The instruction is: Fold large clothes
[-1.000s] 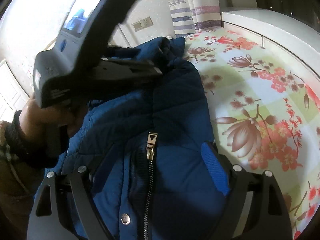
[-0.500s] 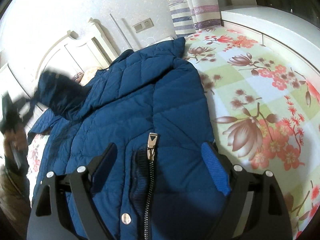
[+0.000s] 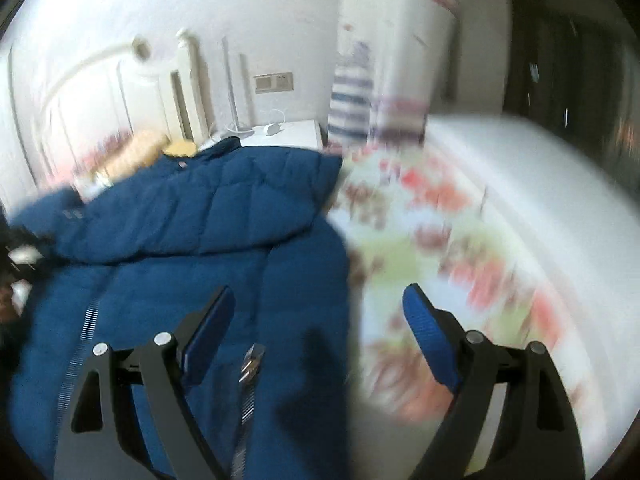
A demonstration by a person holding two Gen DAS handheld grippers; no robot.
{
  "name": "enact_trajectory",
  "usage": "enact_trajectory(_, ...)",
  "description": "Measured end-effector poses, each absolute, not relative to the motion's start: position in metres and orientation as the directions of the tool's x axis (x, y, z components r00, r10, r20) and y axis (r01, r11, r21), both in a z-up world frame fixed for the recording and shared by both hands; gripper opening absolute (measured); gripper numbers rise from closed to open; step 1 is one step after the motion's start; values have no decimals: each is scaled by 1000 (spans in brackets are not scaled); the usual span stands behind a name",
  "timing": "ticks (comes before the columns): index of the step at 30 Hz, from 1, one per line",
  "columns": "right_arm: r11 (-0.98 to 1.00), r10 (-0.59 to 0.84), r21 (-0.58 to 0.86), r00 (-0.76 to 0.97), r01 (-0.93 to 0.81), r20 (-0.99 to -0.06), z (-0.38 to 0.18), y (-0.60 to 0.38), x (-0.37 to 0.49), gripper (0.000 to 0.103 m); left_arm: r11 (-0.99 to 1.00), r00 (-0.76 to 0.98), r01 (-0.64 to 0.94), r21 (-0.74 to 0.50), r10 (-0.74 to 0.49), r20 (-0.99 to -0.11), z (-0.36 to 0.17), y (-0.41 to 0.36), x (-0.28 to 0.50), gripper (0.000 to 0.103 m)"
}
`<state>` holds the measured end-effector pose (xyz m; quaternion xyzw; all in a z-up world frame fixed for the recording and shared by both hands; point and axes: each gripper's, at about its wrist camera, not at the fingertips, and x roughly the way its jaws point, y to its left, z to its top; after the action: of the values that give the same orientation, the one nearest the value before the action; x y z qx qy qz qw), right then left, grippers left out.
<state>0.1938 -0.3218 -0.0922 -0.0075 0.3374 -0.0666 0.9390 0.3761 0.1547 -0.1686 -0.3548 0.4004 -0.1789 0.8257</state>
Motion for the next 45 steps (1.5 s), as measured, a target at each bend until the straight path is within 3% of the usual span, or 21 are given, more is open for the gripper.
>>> enact_trajectory(3, 985, -159, -157, 708, 69, -688, -105, -323, 242, 83, 745, 637, 56, -664, -539, -551, -174, 152, 367, 31)
enact_trajectory(5, 971, -203, -235, 663, 41, -721, -122, -320, 276, 71, 756, 638, 67, -651, -534, -554, -173, 151, 366, 31)
enact_trajectory(12, 919, -305, -395, 648, 7, -698, -143, -295, 335, 70, 716, 635, 72, -695, -570, -521, -178, 159, 366, 30)
enact_trajectory(13, 913, -311, -408, 657, 6, -687, -144, -293, 338, 65, 720, 633, 77, -690, -570, -524, -178, 158, 365, 30)
enact_trajectory(14, 914, -301, -405, 667, -1, -681, -145, -292, 339, 41, 724, 630, 83, -685, -570, -527, -178, 157, 365, 29)
enact_trajectory(15, 929, -263, -370, 667, -20, -697, -147, -293, 340, 33, 727, 625, 91, -680, -574, -529, -178, 154, 365, 29)
enact_trajectory(18, 951, -233, -310, 696, 16, -679, -144, -300, 332, 25, 738, 622, 128, -662, -580, -526, -173, 145, 363, 27)
enact_trajectory(24, 988, -150, -141, 662, 67, -734, -146, -323, 331, 30, 716, 582, 129, -686, -615, -532, -180, 143, 370, 27)
enact_trajectory(25, 991, -134, -111, 648, 76, -750, -149, -328, 333, 37, 714, 575, 120, -690, -616, -538, -182, 143, 372, 27)
enact_trajectory(28, 992, -81, -4, 610, 128, -788, -152, -353, 335, 72, 723, 585, 116, -681, -604, -541, -180, 144, 369, 27)
enact_trajectory(31, 981, -10, 116, 631, 158, -776, -141, -377, 311, 73, 768, 660, 133, -627, -540, -522, -162, 146, 354, 27)
enact_trajectory(34, 982, -81, 65, 706, 177, -704, -116, -371, 285, 72, 839, 807, 171, -517, -420, -416, -126, 144, 326, 30)
enact_trajectory(39, 997, 21, 70, 788, 28, -615, -80, -319, 297, 71, 883, 863, 228, -409, -378, -335, -78, 114, 310, 32)
enact_trajectory(40, 997, 43, 77, 793, 6, -608, -76, -310, 303, 71, 889, 868, 231, -396, -372, -330, -72, 108, 307, 35)
enact_trajectory(43, 997, 72, 30, 781, -68, -620, -80, -271, 329, 71, 906, 841, 226, -358, -367, -398, -61, 88, 321, 98)
enact_trajectory(45, 994, 70, -13, 742, -106, -667, -98, -248, 348, 71, 928, 792, 236, -289, -356, -496, -69, 65, 343, 98)
